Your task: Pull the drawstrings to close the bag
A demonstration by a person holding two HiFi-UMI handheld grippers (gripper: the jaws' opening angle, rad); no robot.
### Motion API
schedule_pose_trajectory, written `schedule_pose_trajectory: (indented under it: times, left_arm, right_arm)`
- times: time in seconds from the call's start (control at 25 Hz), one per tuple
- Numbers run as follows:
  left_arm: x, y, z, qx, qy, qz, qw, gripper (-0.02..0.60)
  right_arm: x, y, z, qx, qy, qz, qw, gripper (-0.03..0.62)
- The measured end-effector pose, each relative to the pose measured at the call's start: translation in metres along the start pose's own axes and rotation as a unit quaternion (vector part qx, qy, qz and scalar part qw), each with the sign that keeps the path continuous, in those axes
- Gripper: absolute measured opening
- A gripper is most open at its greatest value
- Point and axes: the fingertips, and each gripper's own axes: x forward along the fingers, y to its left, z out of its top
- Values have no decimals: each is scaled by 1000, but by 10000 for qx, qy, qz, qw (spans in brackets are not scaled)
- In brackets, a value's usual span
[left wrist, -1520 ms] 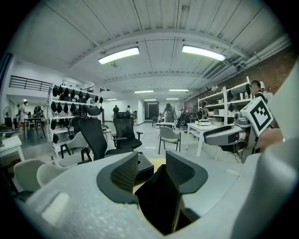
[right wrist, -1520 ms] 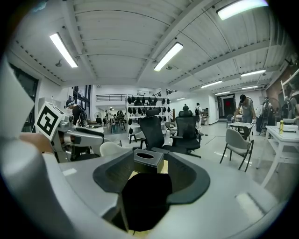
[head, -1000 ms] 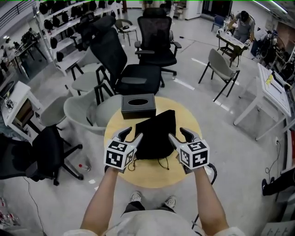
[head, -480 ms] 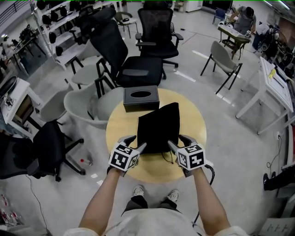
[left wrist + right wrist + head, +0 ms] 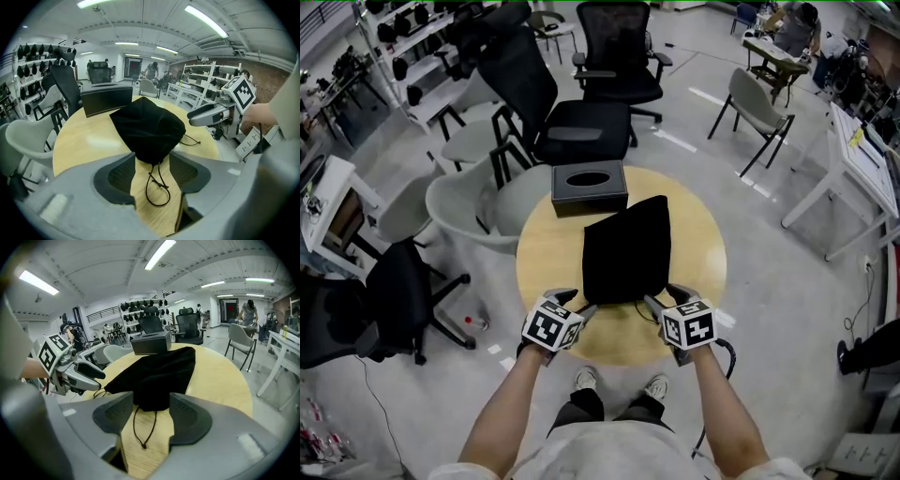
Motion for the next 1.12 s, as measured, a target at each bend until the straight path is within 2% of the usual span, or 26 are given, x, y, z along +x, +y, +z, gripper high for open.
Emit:
schedule_pose_trajectory:
  times: [0.4,0.56,0.76,1.12]
  left_arm:
    - [18,3,-22,4,354,-125,9993,235]
    - [23,3,-25,27,457,-167,9988,235]
    - [28,4,-27,80,598,-163,9980,233]
    - [29,12,-31,395,752,42,9964,148]
  right_arm:
    - [23,12,-40,128,467,-56,9988,262]
    - [29,15,-49,-54,627,-107,9980,288]
    - [33,15,-49,-407,751,-232,9961,285]
    - [27,18,-57,-842,958,-283,9914,271]
